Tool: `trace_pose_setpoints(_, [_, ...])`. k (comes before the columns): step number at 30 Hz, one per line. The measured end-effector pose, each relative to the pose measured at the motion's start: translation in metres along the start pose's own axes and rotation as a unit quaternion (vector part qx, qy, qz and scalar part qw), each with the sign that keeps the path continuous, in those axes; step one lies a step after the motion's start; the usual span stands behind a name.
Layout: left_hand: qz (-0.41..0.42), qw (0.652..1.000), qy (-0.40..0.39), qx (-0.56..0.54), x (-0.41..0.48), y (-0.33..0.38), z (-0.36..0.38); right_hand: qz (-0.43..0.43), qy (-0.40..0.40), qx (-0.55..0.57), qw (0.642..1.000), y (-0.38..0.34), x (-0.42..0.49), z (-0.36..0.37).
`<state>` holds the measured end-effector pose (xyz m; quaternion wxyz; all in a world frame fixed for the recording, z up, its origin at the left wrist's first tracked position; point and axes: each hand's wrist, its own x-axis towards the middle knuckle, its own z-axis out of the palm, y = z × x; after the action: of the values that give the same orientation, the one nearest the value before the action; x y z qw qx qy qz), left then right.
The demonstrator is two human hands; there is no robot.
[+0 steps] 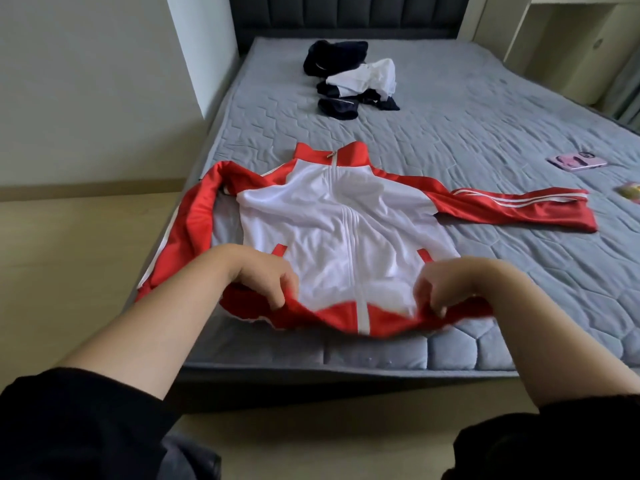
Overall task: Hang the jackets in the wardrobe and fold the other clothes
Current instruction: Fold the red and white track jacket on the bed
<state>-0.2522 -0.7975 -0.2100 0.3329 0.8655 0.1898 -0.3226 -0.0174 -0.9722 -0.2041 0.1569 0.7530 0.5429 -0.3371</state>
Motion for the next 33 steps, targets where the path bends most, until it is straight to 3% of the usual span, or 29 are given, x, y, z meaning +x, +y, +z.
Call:
trace_pose_setpoints(2, [-0.028,0.993,-0.113,0.016,0.002,0.004,0.005,-0.037,-0.171,0.005,0.985,-0.002,-0.006,0.002])
trace_pose_setpoints(3, [-0.039,0.990,-0.136,0.014,0.005,0.006,0.007,-0.043,-0.193,0.023,0.980,-0.003,-0.006,0.003])
trace_pose_setpoints(5, [-0.057,0.995,-0.078,0.012,0.016,0.009,0.012,-0.048,-0.106,0.069,0.991,-0.006,0.001,0.008])
trace_pose_setpoints(6, [-0.056,0.998,0.010,0.036,0.023,0.009,0.015,-0.054,-0.005,0.095,0.994,-0.009,0.007,0.012])
trace_pose_setpoints(8, [-0.032,0.970,0.216,0.106,0.042,0.006,0.025,-0.047,0.226,0.148,0.962,-0.020,0.023,0.024])
trace_pose_setpoints(9, [-0.024,0.954,0.267,0.137,0.050,0.005,0.037,-0.038,0.287,0.160,0.944,-0.026,0.031,0.033])
trace_pose_setpoints(10, [-0.020,0.950,0.262,0.170,0.058,0.003,0.051,-0.025,0.299,0.148,0.943,-0.032,0.039,0.042])
trace_pose_setpoints(13, [-0.019,0.954,0.196,0.226,0.080,-0.005,0.086,0.065,0.235,0.052,0.968,-0.038,0.061,0.066])
trace_pose_setpoints(15, [-0.014,0.948,0.238,0.210,0.089,-0.012,0.085,0.091,0.311,0.070,0.944,-0.035,0.070,0.069])
trace_pose_setpoints(17, [-0.034,0.938,0.276,0.208,0.090,-0.020,0.075,0.057,0.381,0.080,0.919,-0.031,0.080,0.071])
trace_pose_setpoints(19, [-0.077,0.933,0.279,0.213,0.089,-0.035,0.071,0.039,0.322,0.066,0.943,-0.023,0.088,0.074])
trace_pose_setpoints(21, [-0.118,0.930,0.284,0.200,0.086,-0.052,0.068,0.090,0.277,0.077,0.953,-0.010,0.096,0.079])
trace_pose_setpoints(24, [-0.187,0.917,0.314,0.160,0.083,-0.075,0.055,0.176,0.328,0.135,0.918,0.004,0.106,0.080])
trace_pose_setpoints(26, [-0.228,0.906,0.336,0.123,0.081,-0.085,0.045,0.195,0.336,0.121,0.914,0.002,0.111,0.077])
trace_pose_setpoints(30, [-0.236,0.839,0.467,0.152,0.090,-0.075,0.026,0.138,0.395,0.115,0.901,-0.012,0.122,0.056])
trace_pose_setpoints(33, [-0.173,0.842,0.497,0.117,0.111,-0.055,0.010,0.064,0.412,0.066,0.906,-0.025,0.136,0.033])
